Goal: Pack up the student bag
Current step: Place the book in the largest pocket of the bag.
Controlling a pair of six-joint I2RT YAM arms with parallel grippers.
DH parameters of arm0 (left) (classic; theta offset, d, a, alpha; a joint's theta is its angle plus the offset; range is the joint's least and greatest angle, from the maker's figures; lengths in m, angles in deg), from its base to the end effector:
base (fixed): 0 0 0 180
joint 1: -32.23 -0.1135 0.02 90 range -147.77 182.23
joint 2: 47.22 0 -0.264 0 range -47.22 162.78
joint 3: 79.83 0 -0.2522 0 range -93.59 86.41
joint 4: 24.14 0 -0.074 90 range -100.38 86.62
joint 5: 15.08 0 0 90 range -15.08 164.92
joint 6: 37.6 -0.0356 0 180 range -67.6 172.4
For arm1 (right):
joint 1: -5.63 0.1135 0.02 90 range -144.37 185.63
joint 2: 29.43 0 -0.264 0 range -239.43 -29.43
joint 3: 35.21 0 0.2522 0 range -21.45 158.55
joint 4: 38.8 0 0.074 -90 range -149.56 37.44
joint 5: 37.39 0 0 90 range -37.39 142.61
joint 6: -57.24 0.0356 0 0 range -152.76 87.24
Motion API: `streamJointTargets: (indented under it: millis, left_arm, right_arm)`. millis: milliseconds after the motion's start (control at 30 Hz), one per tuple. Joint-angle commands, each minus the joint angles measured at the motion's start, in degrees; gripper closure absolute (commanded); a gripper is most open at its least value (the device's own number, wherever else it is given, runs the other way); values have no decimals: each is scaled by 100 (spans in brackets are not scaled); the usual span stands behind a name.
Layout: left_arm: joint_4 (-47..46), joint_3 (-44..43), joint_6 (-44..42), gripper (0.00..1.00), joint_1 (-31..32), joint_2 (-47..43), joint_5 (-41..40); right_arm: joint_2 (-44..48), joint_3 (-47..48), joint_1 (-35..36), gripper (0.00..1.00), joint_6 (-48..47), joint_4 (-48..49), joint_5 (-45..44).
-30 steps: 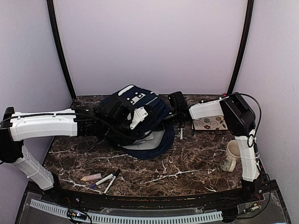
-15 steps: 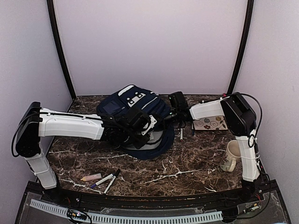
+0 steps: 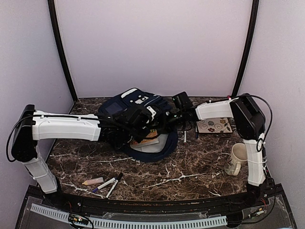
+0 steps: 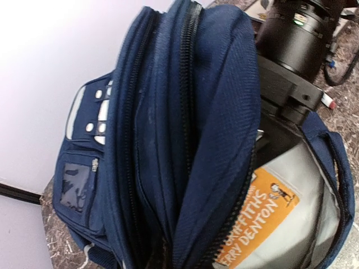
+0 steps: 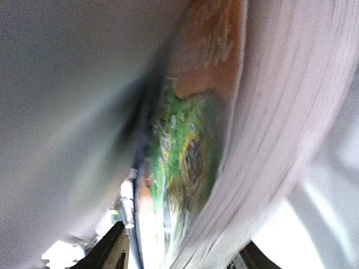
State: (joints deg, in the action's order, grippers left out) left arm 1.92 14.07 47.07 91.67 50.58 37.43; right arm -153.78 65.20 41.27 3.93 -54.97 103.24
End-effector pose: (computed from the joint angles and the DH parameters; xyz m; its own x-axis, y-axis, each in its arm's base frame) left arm 0.2137 -0.3193 0.2613 -0.2693 0.6010 -0.7525 0.4656 0.7652 0.4445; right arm 0.3686 0.2982 0.1669 -0.9278 -0.1989 -0.3157 -0.3689 0.3614 0.8563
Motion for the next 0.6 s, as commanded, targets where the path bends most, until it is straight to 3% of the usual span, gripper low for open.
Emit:
streamJointTargets:
  millis: [0, 300, 400, 567]
  left_arm:
    - [-494, 44, -442, 100, -143, -831, -1326]
    - [-600, 591, 47, 100, -711, -1811, -505]
    - [-601, 726, 71, 100, -771, -1921, -356]
    - [-626, 914, 114, 100, -800, -2000, -259]
  right_arm:
    - [888, -161, 27, 41, -1454, -1183, -1213]
    - [2005, -1106, 135, 36, -3410, -2372, -1626]
    - [2376, -1211, 359, 39, -4054, -2608, -2151]
    - [2779, -1219, 982, 44, -5090, -2184, -3559]
